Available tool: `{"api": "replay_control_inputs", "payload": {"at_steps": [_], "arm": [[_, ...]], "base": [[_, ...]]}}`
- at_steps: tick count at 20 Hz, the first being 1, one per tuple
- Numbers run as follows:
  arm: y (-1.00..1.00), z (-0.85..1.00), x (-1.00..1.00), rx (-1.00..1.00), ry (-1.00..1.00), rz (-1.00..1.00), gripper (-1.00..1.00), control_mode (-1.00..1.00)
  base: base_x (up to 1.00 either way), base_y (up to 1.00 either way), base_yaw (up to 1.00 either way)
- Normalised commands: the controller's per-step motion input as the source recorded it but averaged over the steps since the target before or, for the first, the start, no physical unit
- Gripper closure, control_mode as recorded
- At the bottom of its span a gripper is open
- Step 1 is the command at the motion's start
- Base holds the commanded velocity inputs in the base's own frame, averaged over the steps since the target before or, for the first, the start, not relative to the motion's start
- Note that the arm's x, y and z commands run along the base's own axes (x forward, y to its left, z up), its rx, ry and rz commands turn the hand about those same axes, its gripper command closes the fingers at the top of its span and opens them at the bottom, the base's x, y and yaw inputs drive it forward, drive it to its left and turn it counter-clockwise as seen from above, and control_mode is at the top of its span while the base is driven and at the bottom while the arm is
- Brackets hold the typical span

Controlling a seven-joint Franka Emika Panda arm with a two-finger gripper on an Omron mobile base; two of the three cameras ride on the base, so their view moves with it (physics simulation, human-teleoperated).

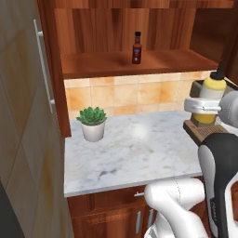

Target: Take 2 condiments from the cabinet and move them on the counter near the stove.Make sure the condiments are lined up with each other, next to each other.

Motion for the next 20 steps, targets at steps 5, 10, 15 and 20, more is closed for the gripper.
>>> {"api": "replay_control_inputs", "payload": {"at_steps": [5, 10, 15, 20], "arm": [[0.0, 0.0, 0.0, 0.0, 0.0, 0.0, 1.0, 1.0], [0.0, 0.0, 0.0, 0.0, 0.0, 0.0, 1.0, 1.0], [0.0, 0.0, 0.0, 0.0, 0.0, 0.0, 1.0, 1.0], [0.0, 0.0, 0.0, 0.0, 0.0, 0.0, 1.0, 1.0]], "base": [[-0.52, -0.01, -0.26], [-0.83, -0.09, -0.7], [-0.36, -0.11, -0.82], [0.0, -0.26, -0.86]]}}
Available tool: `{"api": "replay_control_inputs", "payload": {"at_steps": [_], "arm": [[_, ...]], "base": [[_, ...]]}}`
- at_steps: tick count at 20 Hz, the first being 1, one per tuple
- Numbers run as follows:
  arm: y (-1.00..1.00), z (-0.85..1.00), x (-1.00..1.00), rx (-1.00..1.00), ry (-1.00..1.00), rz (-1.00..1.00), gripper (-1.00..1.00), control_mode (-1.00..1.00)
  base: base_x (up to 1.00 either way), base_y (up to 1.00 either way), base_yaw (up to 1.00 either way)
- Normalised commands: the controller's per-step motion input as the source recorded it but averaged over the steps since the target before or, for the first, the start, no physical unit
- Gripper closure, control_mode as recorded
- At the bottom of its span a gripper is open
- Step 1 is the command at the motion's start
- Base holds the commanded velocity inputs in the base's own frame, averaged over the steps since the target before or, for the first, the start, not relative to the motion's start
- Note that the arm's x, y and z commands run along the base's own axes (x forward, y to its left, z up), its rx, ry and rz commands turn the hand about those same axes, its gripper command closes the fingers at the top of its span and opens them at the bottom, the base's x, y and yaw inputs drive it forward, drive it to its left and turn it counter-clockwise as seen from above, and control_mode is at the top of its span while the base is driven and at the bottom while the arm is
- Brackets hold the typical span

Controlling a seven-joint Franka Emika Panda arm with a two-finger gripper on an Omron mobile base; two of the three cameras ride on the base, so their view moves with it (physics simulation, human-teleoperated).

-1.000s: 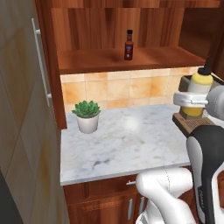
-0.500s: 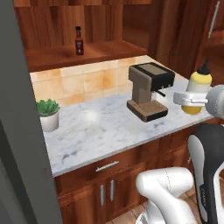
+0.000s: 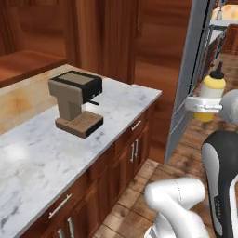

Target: Take 2 condiments from the cabinet and move them on the counter near the stove.Make sure the condiments are lined up with each other, next to each other.

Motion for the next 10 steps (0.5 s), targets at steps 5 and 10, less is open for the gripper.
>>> {"api": "replay_control_inputs", "payload": {"at_steps": [5, 10], "arm": [[0.0, 0.0, 0.0, 0.0, 0.0, 0.0, 1.0, 1.0], [0.0, 0.0, 0.0, 0.0, 0.0, 0.0, 1.0, 1.0]], "base": [[0.0, -0.16, -0.81], [0.0, -0.02, -0.69]]}}
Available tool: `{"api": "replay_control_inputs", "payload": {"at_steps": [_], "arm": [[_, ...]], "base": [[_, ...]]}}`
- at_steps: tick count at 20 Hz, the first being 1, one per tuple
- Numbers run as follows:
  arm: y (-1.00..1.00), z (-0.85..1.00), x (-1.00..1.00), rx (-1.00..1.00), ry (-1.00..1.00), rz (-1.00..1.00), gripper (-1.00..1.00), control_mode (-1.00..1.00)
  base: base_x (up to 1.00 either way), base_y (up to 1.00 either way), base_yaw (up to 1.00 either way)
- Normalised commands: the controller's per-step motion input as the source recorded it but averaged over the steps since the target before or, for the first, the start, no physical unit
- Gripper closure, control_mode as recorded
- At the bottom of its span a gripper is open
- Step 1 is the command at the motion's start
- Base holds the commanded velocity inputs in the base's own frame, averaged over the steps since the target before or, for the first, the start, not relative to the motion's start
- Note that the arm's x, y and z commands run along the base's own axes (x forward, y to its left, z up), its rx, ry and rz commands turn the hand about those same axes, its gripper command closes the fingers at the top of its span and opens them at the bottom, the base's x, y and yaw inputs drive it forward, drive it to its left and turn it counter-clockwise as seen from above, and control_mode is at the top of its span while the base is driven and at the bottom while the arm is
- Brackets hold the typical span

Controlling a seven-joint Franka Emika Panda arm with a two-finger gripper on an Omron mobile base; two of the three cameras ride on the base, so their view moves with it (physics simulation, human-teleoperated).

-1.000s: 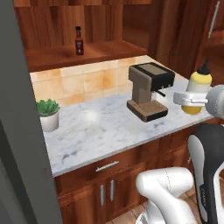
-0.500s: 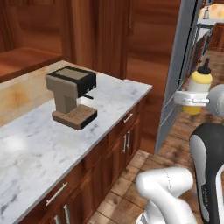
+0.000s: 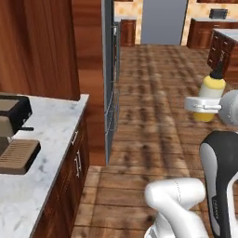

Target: Take 2 condiments from the cabinet and move them on the counter near the stove.Make sure the condiments are lined up with each other, next to each other.

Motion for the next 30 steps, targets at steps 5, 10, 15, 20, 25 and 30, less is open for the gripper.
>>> {"api": "replay_control_inputs", "payload": {"at_steps": [5, 10, 15, 20, 25, 30], "arm": [[0.0, 0.0, 0.0, 0.0, 0.0, 0.0, 1.0, 1.0], [0.0, 0.0, 0.0, 0.0, 0.0, 0.0, 1.0, 1.0], [0.0, 0.0, 0.0, 0.0, 0.0, 0.0, 1.0, 1.0], [0.0, 0.0, 0.0, 0.0, 0.0, 0.0, 1.0, 1.0], [0.0, 0.0, 0.0, 0.0, 0.0, 0.0, 1.0, 1.0], [0.0, 0.0, 0.0, 0.0, 0.0, 0.0, 1.0, 1.0]], "base": [[0.15, 0.0, -0.56], [0.6, 0.0, -0.4], [0.92, -0.07, -0.24], [1.0, -0.48, -0.01], [1.0, -0.7, 0.03], [1.0, -0.6, 0.05]]}}
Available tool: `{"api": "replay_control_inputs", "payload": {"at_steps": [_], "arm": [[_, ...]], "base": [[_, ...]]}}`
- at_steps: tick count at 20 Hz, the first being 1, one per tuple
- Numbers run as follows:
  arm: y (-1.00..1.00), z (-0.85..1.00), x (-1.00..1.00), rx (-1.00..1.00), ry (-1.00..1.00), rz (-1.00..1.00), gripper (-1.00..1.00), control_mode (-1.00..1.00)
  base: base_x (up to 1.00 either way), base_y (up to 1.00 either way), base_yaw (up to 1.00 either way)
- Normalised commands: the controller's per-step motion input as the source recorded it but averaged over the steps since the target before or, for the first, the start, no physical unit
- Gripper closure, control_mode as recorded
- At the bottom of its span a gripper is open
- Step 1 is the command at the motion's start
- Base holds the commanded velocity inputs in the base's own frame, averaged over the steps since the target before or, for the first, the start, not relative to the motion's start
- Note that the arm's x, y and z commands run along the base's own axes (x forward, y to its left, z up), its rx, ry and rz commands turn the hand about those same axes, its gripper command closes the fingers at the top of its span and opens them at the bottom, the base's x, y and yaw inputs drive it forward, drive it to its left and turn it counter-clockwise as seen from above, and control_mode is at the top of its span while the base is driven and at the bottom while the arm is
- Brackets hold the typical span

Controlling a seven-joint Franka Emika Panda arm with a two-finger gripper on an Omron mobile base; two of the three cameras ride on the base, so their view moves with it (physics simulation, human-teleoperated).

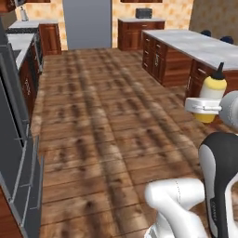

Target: Take 2 condiments from the cabinet and move them on the counter near the stove.Make sure the condiments are lined up with each other, next to each other.

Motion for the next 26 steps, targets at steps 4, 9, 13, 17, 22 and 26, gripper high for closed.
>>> {"api": "replay_control_inputs", "payload": {"at_steps": [4, 9, 13, 17, 22, 26], "arm": [[0.0, 0.0, 0.0, 0.0, 0.0, 0.0, 1.0, 1.0], [0.0, 0.0, 0.0, 0.0, 0.0, 0.0, 1.0, 1.0], [0.0, 0.0, 0.0, 0.0, 0.0, 0.0, 1.0, 1.0], [0.0, 0.0, 0.0, 0.0, 0.0, 0.0, 1.0, 1.0], [0.0, 0.0, 0.0, 0.0, 0.0, 0.0, 1.0, 1.0], [0.0, 0.0, 0.0, 0.0, 0.0, 0.0, 1.0, 1.0]], "base": [[1.0, -0.54, 0.1], [1.0, -0.59, 0.14], [1.0, -0.67, 0.1], [1.0, -0.38, 0.04], [1.0, -0.38, 0.02], [1.0, -0.21, 0.08]]}}
